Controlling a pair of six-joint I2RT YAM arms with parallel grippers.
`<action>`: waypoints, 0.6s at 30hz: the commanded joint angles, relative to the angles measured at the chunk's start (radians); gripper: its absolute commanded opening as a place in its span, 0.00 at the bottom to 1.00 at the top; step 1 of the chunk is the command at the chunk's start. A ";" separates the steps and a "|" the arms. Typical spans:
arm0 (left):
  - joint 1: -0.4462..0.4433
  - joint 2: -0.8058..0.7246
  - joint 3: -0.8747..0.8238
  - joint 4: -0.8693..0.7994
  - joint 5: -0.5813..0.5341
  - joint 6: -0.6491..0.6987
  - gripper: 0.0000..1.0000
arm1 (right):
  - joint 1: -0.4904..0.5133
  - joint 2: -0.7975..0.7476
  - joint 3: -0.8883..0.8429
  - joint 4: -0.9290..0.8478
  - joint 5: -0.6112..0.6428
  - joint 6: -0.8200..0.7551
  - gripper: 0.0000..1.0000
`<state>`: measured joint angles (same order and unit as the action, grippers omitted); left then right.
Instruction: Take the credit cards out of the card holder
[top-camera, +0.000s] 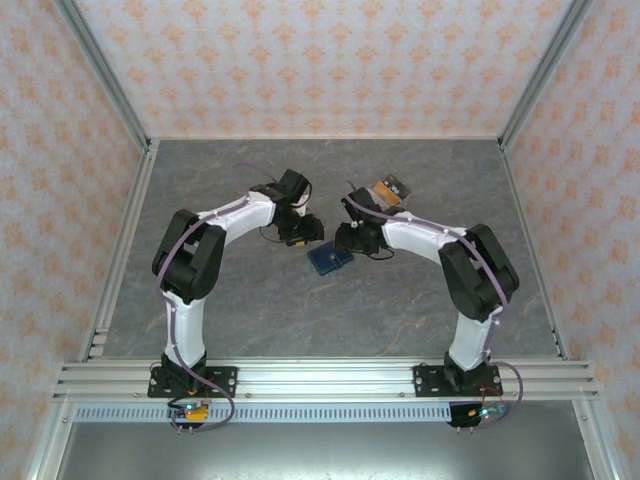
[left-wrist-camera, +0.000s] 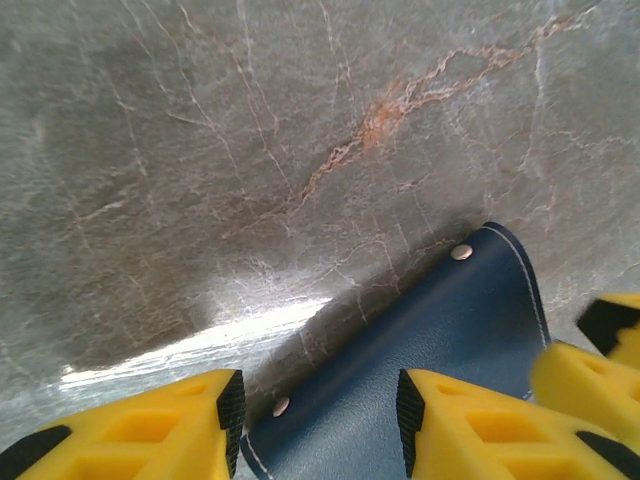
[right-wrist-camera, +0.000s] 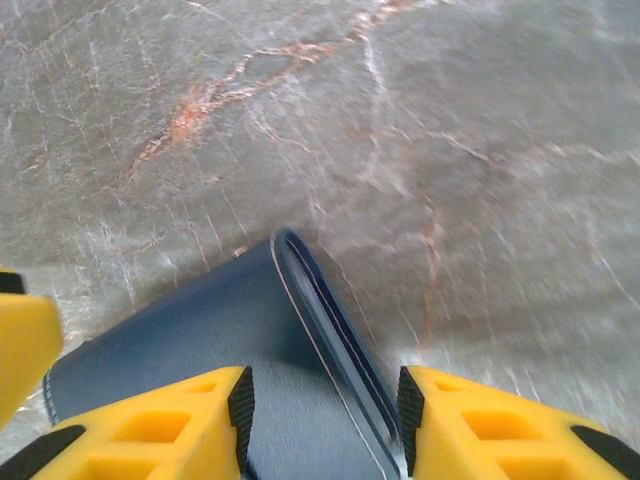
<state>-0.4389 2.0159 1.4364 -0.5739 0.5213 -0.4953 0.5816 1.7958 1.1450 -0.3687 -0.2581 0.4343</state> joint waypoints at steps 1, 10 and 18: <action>-0.014 0.020 0.036 -0.016 0.039 0.021 0.46 | -0.001 -0.098 -0.079 0.024 0.033 0.127 0.45; -0.057 0.004 -0.011 -0.026 0.080 0.040 0.35 | -0.002 -0.168 -0.111 0.001 0.057 0.201 0.42; -0.111 -0.024 -0.102 0.018 0.089 0.019 0.30 | -0.002 -0.121 -0.082 -0.029 0.019 0.228 0.39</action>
<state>-0.5320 2.0235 1.3705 -0.5583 0.6022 -0.4706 0.5816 1.6558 1.0321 -0.3698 -0.2359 0.6365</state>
